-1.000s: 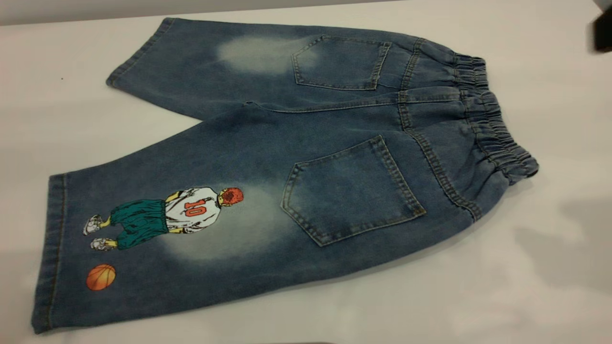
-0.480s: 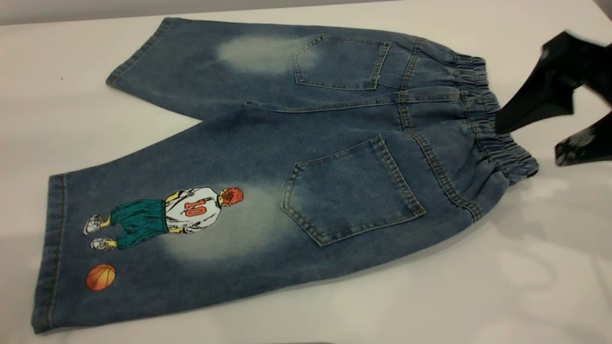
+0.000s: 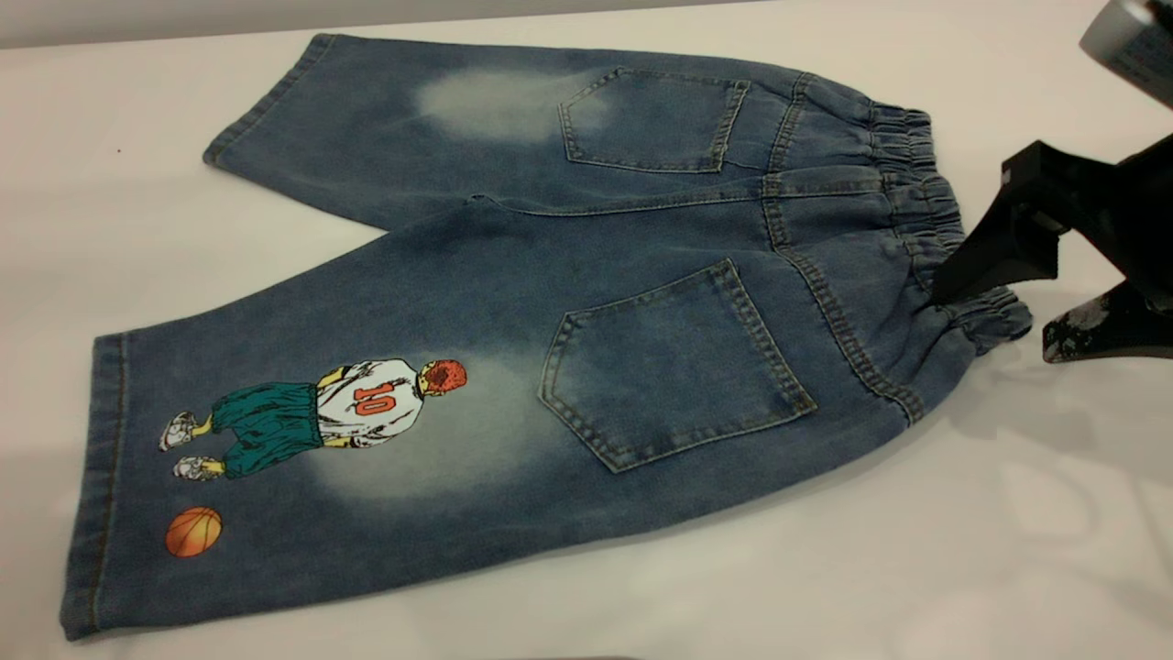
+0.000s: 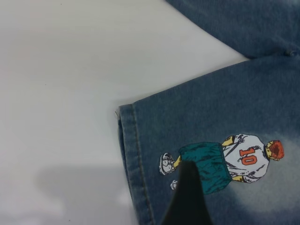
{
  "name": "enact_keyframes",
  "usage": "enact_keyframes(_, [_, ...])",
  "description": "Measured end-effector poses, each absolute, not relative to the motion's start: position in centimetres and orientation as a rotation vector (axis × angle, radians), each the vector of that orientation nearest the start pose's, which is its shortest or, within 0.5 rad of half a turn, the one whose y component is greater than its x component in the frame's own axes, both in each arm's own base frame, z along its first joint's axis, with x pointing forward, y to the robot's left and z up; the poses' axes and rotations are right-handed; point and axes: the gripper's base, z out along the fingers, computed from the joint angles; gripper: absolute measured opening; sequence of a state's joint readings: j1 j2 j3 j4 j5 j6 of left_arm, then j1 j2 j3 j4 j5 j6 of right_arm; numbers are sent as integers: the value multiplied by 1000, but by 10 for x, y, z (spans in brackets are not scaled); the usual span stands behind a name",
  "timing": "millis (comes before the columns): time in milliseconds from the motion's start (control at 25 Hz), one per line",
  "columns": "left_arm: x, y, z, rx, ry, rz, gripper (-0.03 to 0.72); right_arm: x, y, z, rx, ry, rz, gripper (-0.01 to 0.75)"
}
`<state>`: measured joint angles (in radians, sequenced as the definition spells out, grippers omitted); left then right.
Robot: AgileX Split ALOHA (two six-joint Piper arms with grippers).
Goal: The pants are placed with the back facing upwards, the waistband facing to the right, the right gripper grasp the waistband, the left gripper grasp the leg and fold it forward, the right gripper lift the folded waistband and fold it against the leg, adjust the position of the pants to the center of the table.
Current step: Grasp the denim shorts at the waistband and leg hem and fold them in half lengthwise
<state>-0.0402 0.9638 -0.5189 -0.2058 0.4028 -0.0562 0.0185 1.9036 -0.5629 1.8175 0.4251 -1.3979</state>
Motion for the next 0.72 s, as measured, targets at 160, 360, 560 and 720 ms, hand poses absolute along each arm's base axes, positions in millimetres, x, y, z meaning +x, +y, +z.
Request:
enact_keyframes(160, [179,-15,248,-198,2324,-236,529,268,33,60,483,2714,676,580])
enact_keyframes(360, [179,-15,248,-198,2324,-236,529,273,23,48,526,2713,715,580])
enact_keyframes(560, [179,-15,248,-198,2324,-236,529,279,28,42,483,2695,826,577])
enact_keyframes(720, [179,-15,248,-198,2324,-236,529,285,29,40,464,2680,857,540])
